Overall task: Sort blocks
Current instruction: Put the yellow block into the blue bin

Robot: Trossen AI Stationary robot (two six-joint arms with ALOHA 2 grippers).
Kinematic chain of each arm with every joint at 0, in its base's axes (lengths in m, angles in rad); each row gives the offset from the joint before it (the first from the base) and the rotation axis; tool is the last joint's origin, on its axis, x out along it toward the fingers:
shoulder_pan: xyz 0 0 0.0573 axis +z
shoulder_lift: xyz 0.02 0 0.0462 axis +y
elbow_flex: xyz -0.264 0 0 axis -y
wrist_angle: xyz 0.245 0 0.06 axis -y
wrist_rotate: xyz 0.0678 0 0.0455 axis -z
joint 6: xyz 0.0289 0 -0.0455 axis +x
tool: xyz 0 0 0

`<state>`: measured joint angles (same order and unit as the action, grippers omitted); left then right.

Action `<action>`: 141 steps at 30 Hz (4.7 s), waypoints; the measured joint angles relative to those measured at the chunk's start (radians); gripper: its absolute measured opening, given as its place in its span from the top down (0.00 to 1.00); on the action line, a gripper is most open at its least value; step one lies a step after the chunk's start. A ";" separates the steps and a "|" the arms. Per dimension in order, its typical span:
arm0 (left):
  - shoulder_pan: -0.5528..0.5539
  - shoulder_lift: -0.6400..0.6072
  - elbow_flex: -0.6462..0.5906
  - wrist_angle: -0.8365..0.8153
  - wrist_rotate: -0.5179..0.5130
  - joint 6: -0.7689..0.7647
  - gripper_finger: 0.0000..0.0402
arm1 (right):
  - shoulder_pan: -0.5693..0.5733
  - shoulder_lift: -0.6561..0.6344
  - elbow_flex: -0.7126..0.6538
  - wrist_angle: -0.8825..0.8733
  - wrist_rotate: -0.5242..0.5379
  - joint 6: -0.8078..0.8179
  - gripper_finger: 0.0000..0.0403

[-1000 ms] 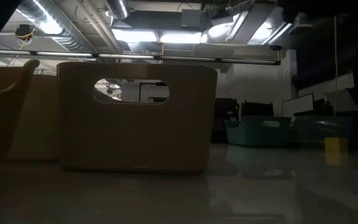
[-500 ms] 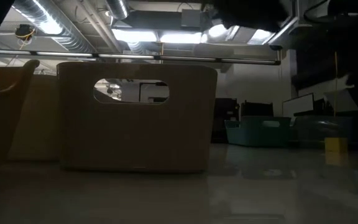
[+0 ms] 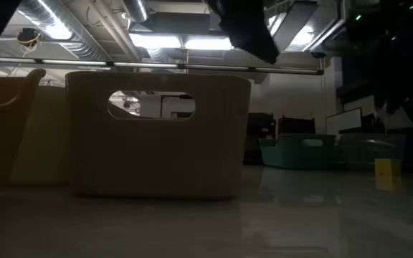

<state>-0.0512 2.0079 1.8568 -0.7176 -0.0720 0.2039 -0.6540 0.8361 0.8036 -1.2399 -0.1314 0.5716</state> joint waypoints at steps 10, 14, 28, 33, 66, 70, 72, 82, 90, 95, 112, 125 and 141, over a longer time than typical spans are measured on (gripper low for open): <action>0.052 0.000 0.000 -0.094 0.001 0.067 0.55 | 0.000 0.224 0.000 -0.079 0.089 0.005 0.62; 0.080 0.000 0.000 -0.121 0.002 0.101 0.55 | 0.000 0.274 0.000 -0.028 0.095 0.028 0.62; 0.199 0.000 0.000 -0.192 0.201 0.148 0.55 | 0.000 0.327 -0.071 0.058 0.149 0.083 0.62; 0.218 0.000 0.000 -0.188 0.226 0.168 0.55 | 0.000 0.327 -0.173 0.152 0.145 0.082 0.62; 0.221 0.000 0.000 -0.189 0.226 0.163 0.55 | 0.000 0.262 -0.211 0.340 0.064 0.025 0.62; 0.221 0.000 0.000 -0.193 0.226 0.163 0.55 | 0.000 0.262 -0.211 0.330 0.109 0.025 0.62; 0.221 0.000 0.000 -0.193 0.226 0.163 0.55 | 0.000 0.262 -0.211 0.328 0.114 0.025 0.62; 0.221 0.000 0.000 -0.193 0.226 0.163 0.55 | 0.000 0.301 -0.208 0.333 0.124 0.024 0.62; 0.221 0.001 0.000 -0.193 0.226 0.163 0.55 | 0.000 0.360 -0.204 0.387 0.124 -0.002 0.62; 0.221 0.001 0.000 -0.208 0.226 0.163 0.55 | 0.000 0.384 -0.204 0.383 0.124 -0.003 0.62; 0.221 0.001 0.000 -0.222 0.226 0.159 0.55 | 0.001 0.347 -0.187 0.339 -0.010 -0.029 0.62; 0.221 0.001 0.000 -0.222 0.226 0.159 0.55 | 0.280 0.349 -0.186 0.331 -0.016 0.077 0.62; 0.188 0.001 0.000 -0.223 0.226 0.163 0.55 | 0.399 0.349 -0.185 0.380 -0.059 0.086 0.62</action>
<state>0.1364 2.0090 1.8568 -0.9405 0.1535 0.3664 -0.2546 1.1847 0.6189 -0.8597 -0.1902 0.6575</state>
